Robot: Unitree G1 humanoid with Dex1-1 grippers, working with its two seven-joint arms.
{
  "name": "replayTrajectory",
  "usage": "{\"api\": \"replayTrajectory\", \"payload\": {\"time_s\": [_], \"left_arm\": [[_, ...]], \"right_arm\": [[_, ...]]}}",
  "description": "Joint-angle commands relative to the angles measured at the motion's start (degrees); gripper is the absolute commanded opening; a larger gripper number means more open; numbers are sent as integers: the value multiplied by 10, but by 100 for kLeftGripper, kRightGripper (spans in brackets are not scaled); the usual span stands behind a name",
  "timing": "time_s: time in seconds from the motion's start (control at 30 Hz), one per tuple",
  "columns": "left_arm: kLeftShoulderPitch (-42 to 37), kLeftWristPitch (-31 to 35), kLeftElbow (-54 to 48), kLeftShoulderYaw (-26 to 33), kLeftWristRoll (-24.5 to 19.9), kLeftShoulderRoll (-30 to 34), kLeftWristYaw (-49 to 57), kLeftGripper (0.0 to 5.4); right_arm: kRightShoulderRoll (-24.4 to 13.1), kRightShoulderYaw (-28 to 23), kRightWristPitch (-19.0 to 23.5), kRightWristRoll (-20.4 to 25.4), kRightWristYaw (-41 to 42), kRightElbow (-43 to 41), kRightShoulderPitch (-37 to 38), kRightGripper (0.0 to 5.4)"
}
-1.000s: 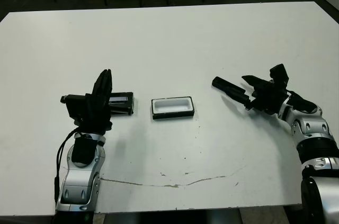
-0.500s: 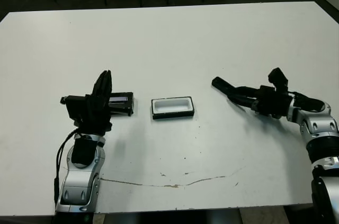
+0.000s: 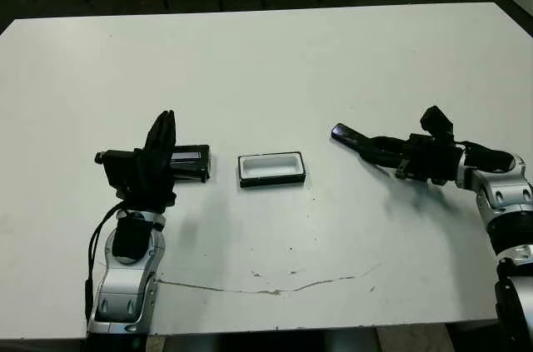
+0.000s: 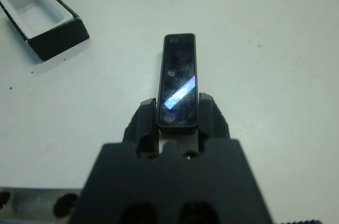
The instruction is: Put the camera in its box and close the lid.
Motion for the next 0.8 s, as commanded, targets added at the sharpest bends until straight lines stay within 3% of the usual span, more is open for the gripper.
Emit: {"api": "replayTrajectory", "payload": {"time_s": [0.03, 0.27, 0.4, 0.5, 0.6, 0.8], "left_arm": [[6, 6, 6, 1, 3, 5, 1, 0], [7, 11, 0, 1, 3, 3, 3, 0], [6, 10, 2, -1, 4, 2, 3, 0], [6, 13, -1, -2, 6, 3, 3, 0], [7, 16, -4, -2, 10, 3, 5, 0], [5, 13, -4, 0, 7, 3, 5, 0]], "right_arm": [[7, -18, 26, 16, -28, -26, 16, 51], [6, -77, 124, 120, -2, -117, 2, 51], [-4, -84, 226, 179, 16, -201, -14, 51], [-7, -66, 223, 186, 49, -238, -31, 51], [-12, -24, 193, 160, 94, -250, -55, 51], [-6, 71, 187, 106, 176, -194, -114, 51]]}}
